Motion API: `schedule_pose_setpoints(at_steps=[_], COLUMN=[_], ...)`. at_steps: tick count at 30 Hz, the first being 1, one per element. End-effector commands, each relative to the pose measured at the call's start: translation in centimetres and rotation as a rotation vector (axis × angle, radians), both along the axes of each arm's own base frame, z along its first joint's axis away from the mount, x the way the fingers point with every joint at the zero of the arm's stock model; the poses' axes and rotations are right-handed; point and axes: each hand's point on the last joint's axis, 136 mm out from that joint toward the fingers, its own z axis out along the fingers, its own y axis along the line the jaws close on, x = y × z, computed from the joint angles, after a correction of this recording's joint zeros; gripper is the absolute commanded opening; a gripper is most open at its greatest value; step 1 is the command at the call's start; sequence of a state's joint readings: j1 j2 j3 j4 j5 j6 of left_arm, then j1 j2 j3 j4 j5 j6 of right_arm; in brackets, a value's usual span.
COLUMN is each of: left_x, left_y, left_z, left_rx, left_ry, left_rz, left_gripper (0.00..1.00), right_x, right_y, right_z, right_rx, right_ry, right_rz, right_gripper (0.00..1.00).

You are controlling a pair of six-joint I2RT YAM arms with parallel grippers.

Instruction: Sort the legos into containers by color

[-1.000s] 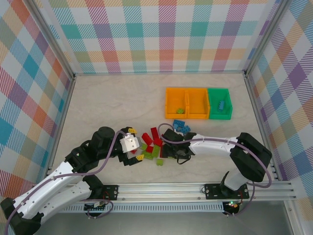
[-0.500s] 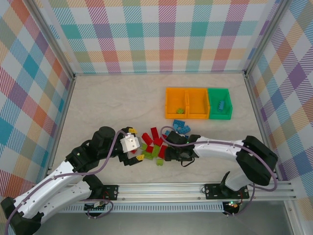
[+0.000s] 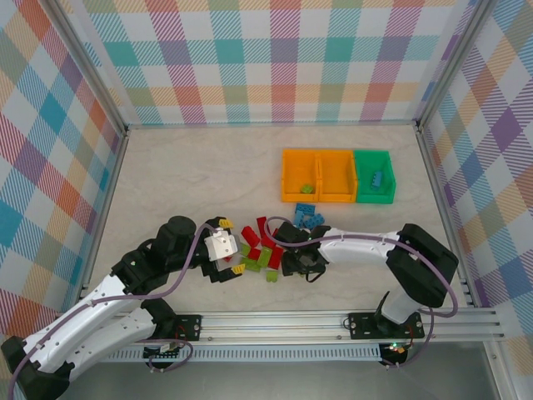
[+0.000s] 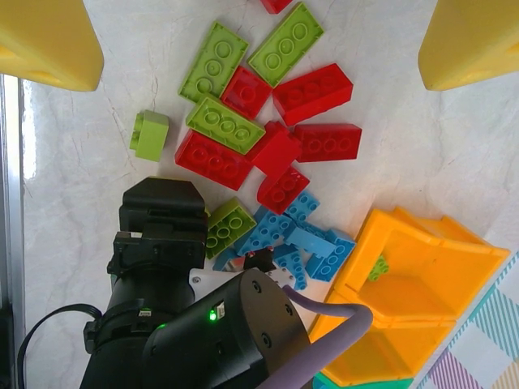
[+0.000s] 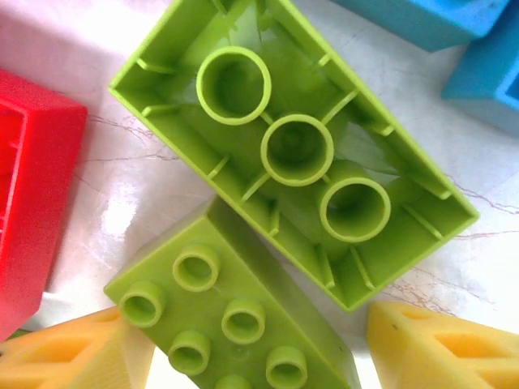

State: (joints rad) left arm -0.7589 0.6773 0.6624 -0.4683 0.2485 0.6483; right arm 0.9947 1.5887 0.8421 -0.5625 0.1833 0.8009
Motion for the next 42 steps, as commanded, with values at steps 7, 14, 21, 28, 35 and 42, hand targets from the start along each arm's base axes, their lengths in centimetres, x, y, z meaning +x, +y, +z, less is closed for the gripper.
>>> schedule_pose_setpoints(at_steps=[7, 14, 21, 28, 35, 42], left_x=[-2.8, -3.2, -1.2, 0.2, 0.6, 3.7], left_y=[-0.9, -1.7, -1.2, -0.3, 0.3, 0.5], left_z=[-0.4, -0.7, -0.9, -0.9, -1.2, -0.1], left_rx=[-0.031, -0.031, -0.005, 0.016, 0.024, -0.067], left_ry=[0.023, 0.051, -0.003, -0.048, -0.080, -0.032], left_rz=[-0.158, -0.209, -0.116, -0.029, 0.004, 0.211], left_gripper=[1.00, 1.00, 1.00, 1.00, 1.00, 1.00], right_x=[-0.7, 3.5, 16.9, 26.4, 28.3, 26.3], right_y=[2.4, 1.2, -0.6, -0.9, -0.2, -1.1], right_z=[1.0, 10.6, 17.4, 13.7, 11.9, 16.7], right_rx=[0.160, 0.265, 0.288, 0.192, 0.200, 0.250], right_ry=[0.015, -0.237, -0.506, -0.479, -0.427, -0.500], right_rz=[0.059, 0.059, -0.003, -0.048, -0.064, -0.065], right_gripper=[0.34, 0.24, 0.18, 0.19, 0.45, 0.55])
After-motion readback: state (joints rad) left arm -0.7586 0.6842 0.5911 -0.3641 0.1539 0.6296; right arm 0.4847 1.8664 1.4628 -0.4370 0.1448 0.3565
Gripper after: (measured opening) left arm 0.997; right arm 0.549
